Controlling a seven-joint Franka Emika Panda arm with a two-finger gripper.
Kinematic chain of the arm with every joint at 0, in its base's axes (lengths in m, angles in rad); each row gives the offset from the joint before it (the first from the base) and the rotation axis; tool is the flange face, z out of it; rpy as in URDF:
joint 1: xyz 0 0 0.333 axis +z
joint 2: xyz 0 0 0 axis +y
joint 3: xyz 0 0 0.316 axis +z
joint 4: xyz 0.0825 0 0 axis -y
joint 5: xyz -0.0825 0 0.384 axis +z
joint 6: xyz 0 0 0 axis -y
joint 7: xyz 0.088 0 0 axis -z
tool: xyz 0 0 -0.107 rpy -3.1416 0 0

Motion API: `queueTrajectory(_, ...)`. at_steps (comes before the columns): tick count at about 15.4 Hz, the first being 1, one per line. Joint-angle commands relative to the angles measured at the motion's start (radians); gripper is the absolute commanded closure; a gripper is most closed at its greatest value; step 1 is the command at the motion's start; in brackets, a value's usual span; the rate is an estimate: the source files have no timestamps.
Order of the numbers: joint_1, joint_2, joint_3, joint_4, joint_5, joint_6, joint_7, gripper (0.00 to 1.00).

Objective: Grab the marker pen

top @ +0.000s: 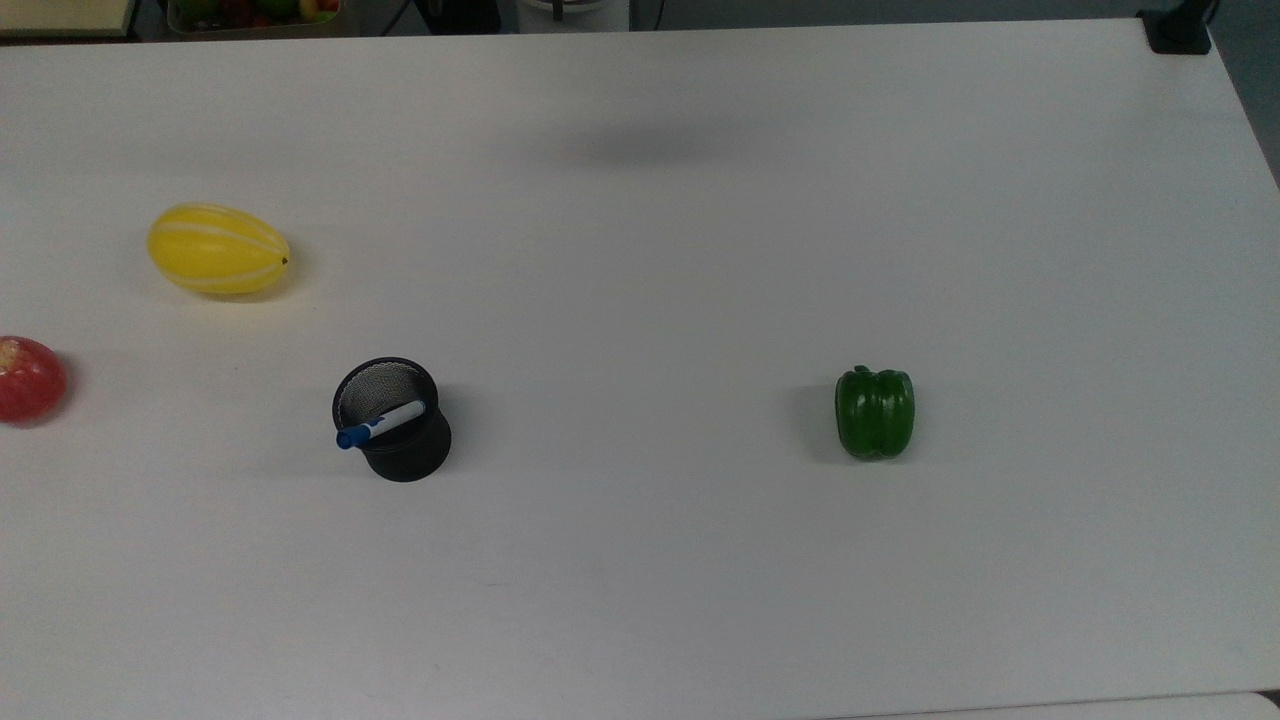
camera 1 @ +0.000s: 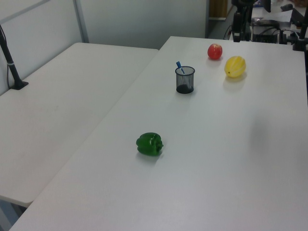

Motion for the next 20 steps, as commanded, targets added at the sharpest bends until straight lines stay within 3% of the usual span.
queueTrajectory(1,0.009,-0.001,-0.005,0.003,0.009,-0.023,0.0,0.0)
queueTrajectory(8,0.007,0.006,-0.005,0.003,0.009,-0.02,-0.003,0.0)
queueTrajectory(12,-0.046,0.038,-0.006,0.027,0.006,-0.018,-0.118,0.0)
queueTrajectory(15,-0.1,0.088,-0.006,0.055,0.017,0.041,-0.125,0.0)
queueTrajectory(20,-0.143,0.147,-0.006,0.055,0.02,0.273,-0.112,0.0)
